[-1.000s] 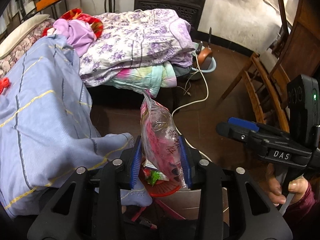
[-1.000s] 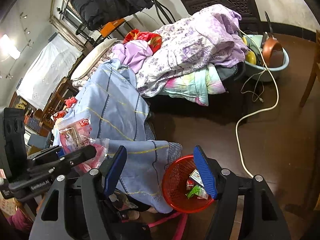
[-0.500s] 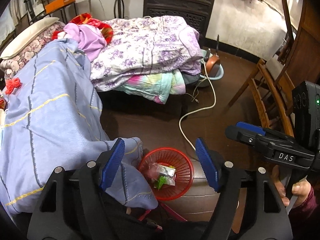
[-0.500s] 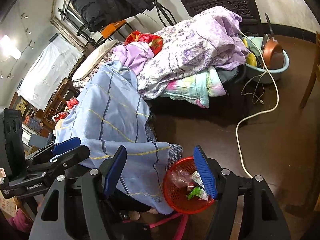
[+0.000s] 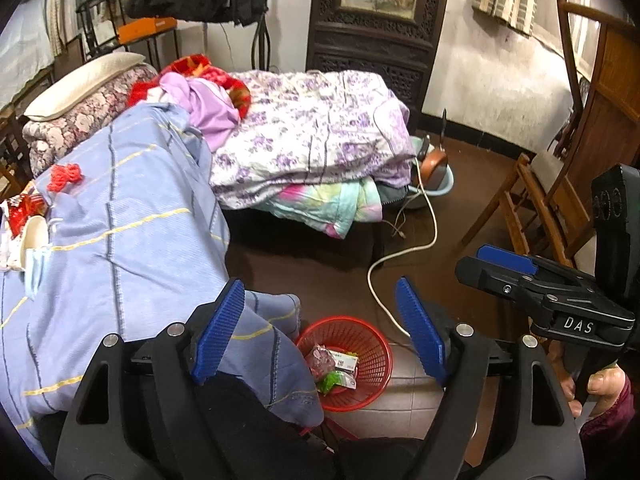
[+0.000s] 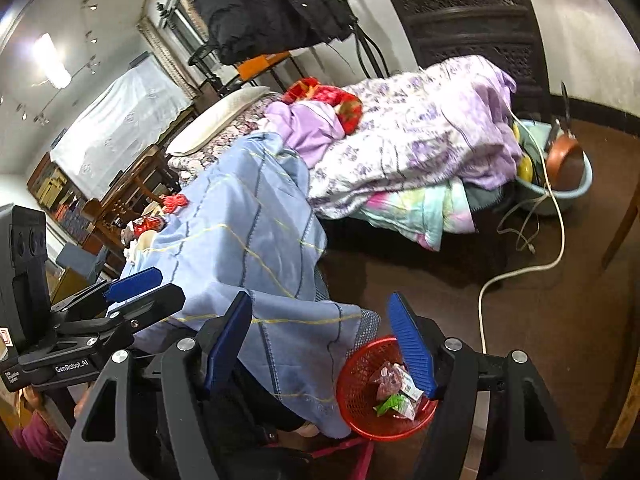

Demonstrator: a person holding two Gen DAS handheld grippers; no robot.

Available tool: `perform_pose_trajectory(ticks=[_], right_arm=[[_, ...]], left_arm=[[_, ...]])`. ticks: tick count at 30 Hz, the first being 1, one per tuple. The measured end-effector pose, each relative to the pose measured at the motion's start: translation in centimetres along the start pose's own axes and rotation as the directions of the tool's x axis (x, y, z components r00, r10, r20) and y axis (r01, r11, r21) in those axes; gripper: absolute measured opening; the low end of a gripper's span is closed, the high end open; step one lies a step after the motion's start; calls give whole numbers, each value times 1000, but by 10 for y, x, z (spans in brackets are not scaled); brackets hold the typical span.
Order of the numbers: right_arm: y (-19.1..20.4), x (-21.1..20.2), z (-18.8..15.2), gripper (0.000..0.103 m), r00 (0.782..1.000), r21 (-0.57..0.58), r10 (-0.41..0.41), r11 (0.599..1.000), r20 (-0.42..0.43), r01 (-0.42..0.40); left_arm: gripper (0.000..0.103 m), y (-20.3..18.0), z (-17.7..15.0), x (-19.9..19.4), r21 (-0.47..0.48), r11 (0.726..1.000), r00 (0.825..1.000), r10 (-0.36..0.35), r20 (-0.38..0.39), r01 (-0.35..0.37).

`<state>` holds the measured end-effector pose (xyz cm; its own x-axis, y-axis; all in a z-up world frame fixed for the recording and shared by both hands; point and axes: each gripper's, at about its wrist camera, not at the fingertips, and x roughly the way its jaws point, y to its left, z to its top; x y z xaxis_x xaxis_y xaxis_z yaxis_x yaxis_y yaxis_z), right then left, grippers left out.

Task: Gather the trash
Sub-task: 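Move both open grippers back over the trash on the bedsheet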

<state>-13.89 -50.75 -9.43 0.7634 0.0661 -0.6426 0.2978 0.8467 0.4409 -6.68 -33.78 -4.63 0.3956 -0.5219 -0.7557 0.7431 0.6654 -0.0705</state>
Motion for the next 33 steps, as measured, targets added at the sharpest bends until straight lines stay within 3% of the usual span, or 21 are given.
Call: perform_pose_trajectory(ticks=[9,18,33], right_arm=[[42,-21,7,74,999,-94,11,996,45,-7],[100,-41,8,74,996,-218,44,976,83,-25],[219,-73,-7,85,981,-413,136,908,136,-68]], left_arm=[[78,17,-4,-40,-46,999,996,28,88,-24],[80,44,-16,-91,-120,991,979,76,191,-54],[84,101,-61,-178,-259,961,921,183,345,-94]])
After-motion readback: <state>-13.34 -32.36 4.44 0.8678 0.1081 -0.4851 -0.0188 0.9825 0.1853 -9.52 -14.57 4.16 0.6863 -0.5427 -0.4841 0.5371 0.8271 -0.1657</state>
